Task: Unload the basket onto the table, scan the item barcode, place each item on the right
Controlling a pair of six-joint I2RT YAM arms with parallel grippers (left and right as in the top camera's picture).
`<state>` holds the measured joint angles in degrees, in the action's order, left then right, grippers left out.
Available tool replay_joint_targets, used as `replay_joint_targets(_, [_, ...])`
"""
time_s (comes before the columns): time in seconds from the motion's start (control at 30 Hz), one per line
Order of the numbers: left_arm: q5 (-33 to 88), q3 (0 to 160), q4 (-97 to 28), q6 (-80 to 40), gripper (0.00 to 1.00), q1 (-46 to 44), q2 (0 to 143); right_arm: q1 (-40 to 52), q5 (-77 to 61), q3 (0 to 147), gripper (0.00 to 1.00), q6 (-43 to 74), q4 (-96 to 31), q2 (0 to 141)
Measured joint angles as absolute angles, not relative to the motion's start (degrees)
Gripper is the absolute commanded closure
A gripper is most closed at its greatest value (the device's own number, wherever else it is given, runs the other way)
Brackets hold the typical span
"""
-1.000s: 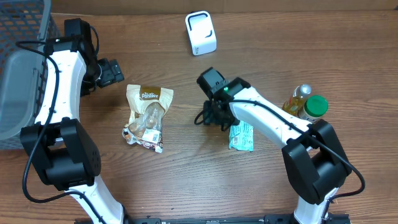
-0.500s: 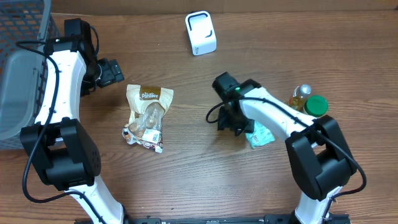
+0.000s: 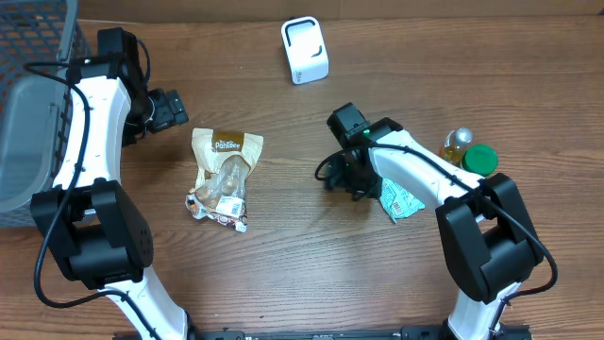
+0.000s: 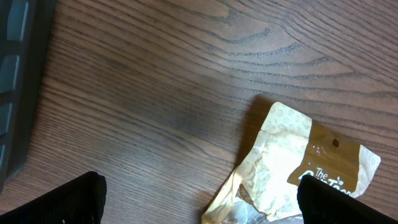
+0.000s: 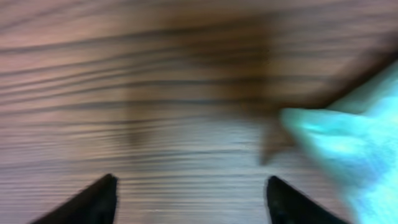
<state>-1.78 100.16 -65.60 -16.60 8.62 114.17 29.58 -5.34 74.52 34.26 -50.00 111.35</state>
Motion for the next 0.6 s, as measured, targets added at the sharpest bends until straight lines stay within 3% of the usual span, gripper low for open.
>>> replay_joint_targets(0.03, [-1.8,100.2,-65.6,-16.6,0.00,8.6,114.2,30.1,-6.3,74.5,0.00,34.2,-48.5,111.4])
replay_joint_targets(0.27, [-1.8,100.2,-65.6,-16.6,0.00,8.6,114.2,33.5,-10.2,74.5,0.00,34.5,-40.8,111.4])
replay_joint_targets(0.6, [-1.8,100.2,-65.6,-16.6,0.00,8.6,114.2,33.5,-10.3,74.5,0.00,34.5,-39.4,111.4])
